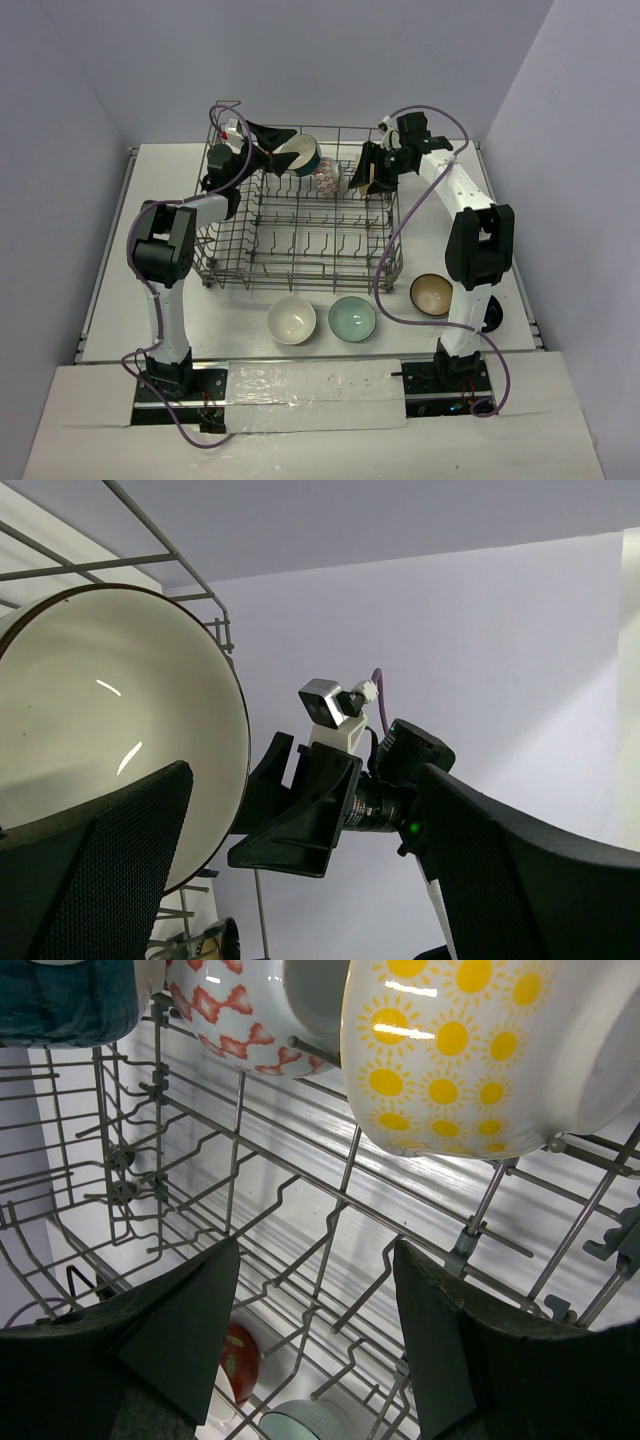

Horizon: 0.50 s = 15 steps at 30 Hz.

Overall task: Load the bowls into the dish rack
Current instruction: Move the dish rack to the center of the board.

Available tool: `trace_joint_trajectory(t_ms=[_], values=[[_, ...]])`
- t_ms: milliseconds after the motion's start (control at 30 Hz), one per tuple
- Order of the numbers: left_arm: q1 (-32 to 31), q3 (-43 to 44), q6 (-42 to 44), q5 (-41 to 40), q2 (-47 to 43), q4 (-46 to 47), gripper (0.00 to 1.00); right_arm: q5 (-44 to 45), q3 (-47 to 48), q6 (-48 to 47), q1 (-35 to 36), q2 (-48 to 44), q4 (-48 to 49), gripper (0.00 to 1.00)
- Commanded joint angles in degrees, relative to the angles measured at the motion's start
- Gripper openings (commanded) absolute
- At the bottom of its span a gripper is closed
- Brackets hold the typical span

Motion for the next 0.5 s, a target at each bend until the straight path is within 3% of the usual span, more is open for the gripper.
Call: trace_joint_trajectory(t_ms=[0,200,467], values=[[1.2,0.3,0.6,1.3,-1.3,1.3,0.99,-0.1,1.1,-0.9,0.5,0.1,0.6,0.7],[1.2,3.9,3.7,1.7,-2.5,-2.4,0.99,-0.4,0.9,-1.0,0.5,-0.4,0.6,0.71],[0.6,21.6,19.3,3.0,-4.5,-24.7,0.99,-0.4,-0.4,-1.1,0.5,-2.9,1.9,0.74]])
